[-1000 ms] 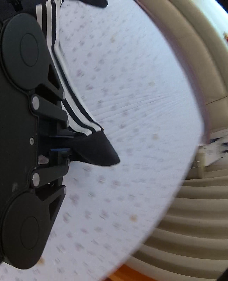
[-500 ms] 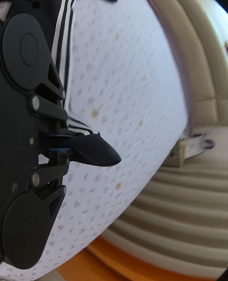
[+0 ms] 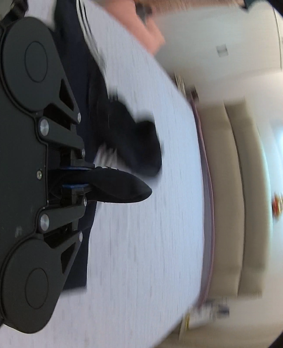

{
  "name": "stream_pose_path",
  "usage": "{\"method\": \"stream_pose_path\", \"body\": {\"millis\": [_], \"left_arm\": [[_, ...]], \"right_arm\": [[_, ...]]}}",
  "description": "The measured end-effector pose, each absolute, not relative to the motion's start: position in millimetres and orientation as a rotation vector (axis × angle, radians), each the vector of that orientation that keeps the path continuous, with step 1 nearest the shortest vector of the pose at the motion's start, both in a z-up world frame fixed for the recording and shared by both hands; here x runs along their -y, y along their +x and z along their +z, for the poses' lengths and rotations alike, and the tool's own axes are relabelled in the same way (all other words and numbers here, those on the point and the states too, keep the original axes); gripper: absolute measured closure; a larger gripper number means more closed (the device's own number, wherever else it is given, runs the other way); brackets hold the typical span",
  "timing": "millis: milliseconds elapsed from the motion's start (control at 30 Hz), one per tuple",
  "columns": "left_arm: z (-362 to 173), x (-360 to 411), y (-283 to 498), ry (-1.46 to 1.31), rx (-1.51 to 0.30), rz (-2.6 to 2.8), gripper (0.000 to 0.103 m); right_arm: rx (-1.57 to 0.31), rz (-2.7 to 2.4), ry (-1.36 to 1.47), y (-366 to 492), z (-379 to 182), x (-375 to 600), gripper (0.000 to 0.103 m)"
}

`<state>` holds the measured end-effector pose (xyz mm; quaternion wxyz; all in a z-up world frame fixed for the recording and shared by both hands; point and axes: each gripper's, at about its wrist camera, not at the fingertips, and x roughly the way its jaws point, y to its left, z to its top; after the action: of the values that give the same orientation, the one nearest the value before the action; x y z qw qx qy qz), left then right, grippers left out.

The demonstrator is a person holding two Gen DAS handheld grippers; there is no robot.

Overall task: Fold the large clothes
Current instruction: 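Fold the held sleeve across the hoodie body with the right gripper, release, then grasp the other striped sleeve with the left gripper and fold it across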

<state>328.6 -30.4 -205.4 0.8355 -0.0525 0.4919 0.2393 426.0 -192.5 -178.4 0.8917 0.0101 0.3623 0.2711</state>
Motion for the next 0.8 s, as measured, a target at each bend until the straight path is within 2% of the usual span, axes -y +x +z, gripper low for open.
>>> {"method": "stream_pose_path", "body": {"millis": [33, 67, 100, 133, 300, 333, 400, 433, 467, 567, 667, 733, 800], "left_arm": [[-204.3, 14.2, 322.0, -0.113, -1.039, 0.52, 0.032], [-203.6, -4.4, 314.6, -0.117, -1.037, 0.525, 0.032], [-204.0, -18.1, 306.8, -0.12, -1.035, 0.527, 0.032], [-204.9, -31.1, 299.5, -0.125, -1.032, 0.528, 0.032], [-220.7, -81.5, 281.0, -0.207, -1.043, 0.43, 0.031], [-223.5, -87.2, 281.9, -0.22, -1.035, 0.403, 0.031], [-228.1, -94.7, 289.6, -0.245, -1.0, 0.353, 0.031], [-231.5, -96.1, 295.5, -0.256, -0.985, 0.33, 0.031], [-234.7, -96.0, 302.0, -0.27, -0.966, 0.303, 0.031], [-246.8, -101.5, 326.8, -0.361, -0.927, 0.199, 0.028], [-267.7, -101.5, 347.8, -0.431, -0.962, 0.066, 0.027], [-285.4, -102.2, 356.1, -0.49, -0.99, 0.022, 0.027], [-292.3, -102.2, 357.4, -0.522, -0.961, 0.023, 0.022]], "right_arm": [[-0.763, 0.603, 0.033, 420.8, -177.0, 169.5, 0.074], [-0.774, 0.657, 0.052, 416.3, -176.1, 147.4, 0.047], [-0.785, 0.715, 0.072, 411.6, -178.5, 130.8, 0.033], [-0.778, 0.747, 0.083, 406.5, -181.8, 121.4, 0.025], [-0.769, 0.592, -0.107, 393.0, -212.6, 129.1, 0.026], [-0.785, 0.52, -0.135, 395.9, -222.6, 141.4, 0.027], [-0.832, 0.388, -0.18, 403.9, -242.2, 162.3, 0.052], [-0.862, 0.341, -0.189, 409.3, -251.5, 171.8, 0.082], [-0.885, 0.31, -0.187, 413.3, -259.0, 178.1, 0.093], [-0.93, 0.257, -0.154, 417.4, -274.8, 193.2, 0.093], [-1.021, 0.244, -0.136, 417.3, -298.2, 189.9, 0.093], [-1.004, 0.231, -0.152, 412.5, -300.2, 183.0, 0.091], [-0.995, 0.227, -0.192, 409.1, -299.0, 178.0, 0.09]]}}
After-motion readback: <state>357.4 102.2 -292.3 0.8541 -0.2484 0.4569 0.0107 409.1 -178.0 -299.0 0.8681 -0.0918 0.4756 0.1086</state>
